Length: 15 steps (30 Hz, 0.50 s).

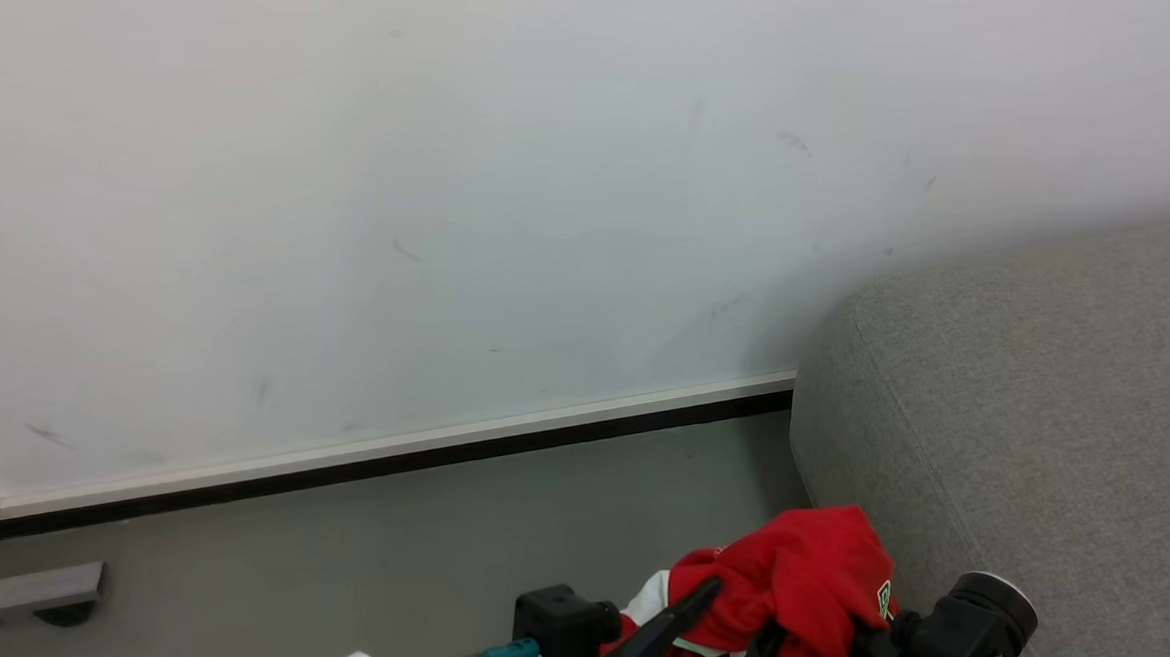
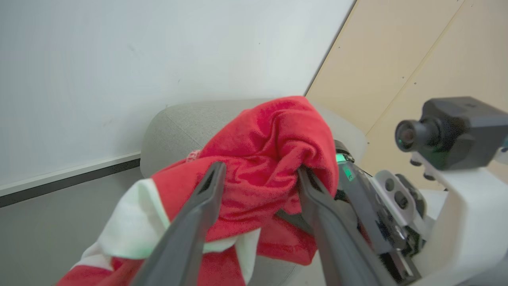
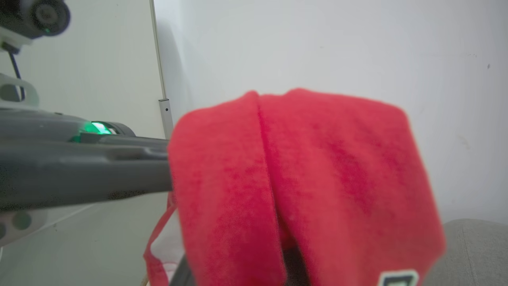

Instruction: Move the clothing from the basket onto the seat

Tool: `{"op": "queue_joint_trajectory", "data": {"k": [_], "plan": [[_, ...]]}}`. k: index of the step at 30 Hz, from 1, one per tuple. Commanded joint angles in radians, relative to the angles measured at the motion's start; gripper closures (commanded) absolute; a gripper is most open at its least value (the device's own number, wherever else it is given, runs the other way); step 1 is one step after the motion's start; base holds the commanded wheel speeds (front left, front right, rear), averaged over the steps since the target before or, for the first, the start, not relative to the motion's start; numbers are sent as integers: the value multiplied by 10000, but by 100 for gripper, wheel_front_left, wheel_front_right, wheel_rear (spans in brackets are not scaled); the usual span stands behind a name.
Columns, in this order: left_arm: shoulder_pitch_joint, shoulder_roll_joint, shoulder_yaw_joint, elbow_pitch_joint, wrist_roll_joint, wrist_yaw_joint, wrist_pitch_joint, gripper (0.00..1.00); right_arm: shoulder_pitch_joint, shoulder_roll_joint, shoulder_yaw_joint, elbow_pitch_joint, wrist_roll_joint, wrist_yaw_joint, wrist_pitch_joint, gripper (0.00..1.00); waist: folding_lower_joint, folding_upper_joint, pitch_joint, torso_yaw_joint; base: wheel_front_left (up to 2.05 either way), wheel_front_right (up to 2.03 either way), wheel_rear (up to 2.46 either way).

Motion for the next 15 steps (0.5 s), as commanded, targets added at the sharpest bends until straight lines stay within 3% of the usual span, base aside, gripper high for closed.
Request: {"op": "queue_joint_trajectory", "data": {"k": [1,15], "plan": [[-12,96,23,99,143,21,-43,0,28,-44,-58,-75,52,-22,-64,100,0,0,5,8,0,0,0],[-61,326,18,436,498,293,-413,0,178,-246,-774,-59,-122,-22,-62,100,0,0,27,-82,0,0,0]]}}
